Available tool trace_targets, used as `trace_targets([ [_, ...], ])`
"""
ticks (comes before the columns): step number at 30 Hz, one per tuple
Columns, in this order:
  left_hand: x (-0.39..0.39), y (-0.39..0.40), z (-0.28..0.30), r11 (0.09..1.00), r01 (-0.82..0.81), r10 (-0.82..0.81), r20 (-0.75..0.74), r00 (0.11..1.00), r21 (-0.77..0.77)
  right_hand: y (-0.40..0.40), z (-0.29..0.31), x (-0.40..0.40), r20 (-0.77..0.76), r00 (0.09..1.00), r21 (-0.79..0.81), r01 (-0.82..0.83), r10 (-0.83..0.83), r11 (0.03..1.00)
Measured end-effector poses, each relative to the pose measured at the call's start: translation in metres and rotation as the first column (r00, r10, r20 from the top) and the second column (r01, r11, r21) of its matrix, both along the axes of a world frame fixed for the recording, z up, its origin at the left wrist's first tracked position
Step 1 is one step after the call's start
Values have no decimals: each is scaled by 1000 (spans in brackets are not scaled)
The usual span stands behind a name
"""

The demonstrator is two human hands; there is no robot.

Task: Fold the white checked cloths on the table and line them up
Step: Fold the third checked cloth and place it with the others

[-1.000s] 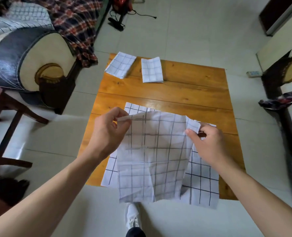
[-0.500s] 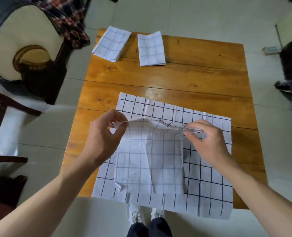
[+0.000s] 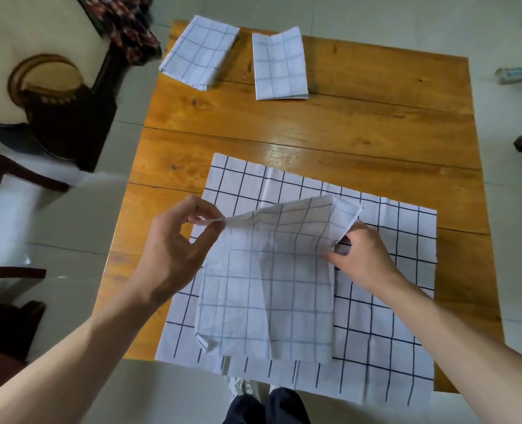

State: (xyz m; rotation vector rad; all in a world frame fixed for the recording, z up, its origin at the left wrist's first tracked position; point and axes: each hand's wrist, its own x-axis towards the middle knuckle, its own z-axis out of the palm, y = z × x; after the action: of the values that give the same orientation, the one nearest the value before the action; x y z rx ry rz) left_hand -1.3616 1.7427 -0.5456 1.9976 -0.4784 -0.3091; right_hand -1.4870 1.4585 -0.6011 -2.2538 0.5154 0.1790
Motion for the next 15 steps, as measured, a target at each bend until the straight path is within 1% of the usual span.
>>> trace_targets([
  [2, -6, 8, 0, 1000, 17, -17, -19, 1000, 7, -1, -5, -3, 18, 999, -35, -33, 34, 999],
  [4, -11, 17, -1, 999, 36, -35, -44, 998, 36, -2, -8, -3, 79, 990, -108, -110, 118, 988],
  [6, -16, 26, 0, 995, 84, -81, -63, 995, 51, -3, -5, -5, 113, 970, -143, -197, 214, 970],
  [8, -20, 35, 0, 986, 154, -150, -56, 987, 70, -5, -2, -8, 141, 962, -172, -210, 235, 963],
  [11, -28, 47, -4, 955, 261, -269, 39, 962, 141, -5, -5, -12, 153, 953, -256, -219, 263, 942],
  [15, -42, 59, -19, 895, 357, -408, 165, 898, 267, -8, -16, -15, 194, 936, -356, -211, 293, 910],
])
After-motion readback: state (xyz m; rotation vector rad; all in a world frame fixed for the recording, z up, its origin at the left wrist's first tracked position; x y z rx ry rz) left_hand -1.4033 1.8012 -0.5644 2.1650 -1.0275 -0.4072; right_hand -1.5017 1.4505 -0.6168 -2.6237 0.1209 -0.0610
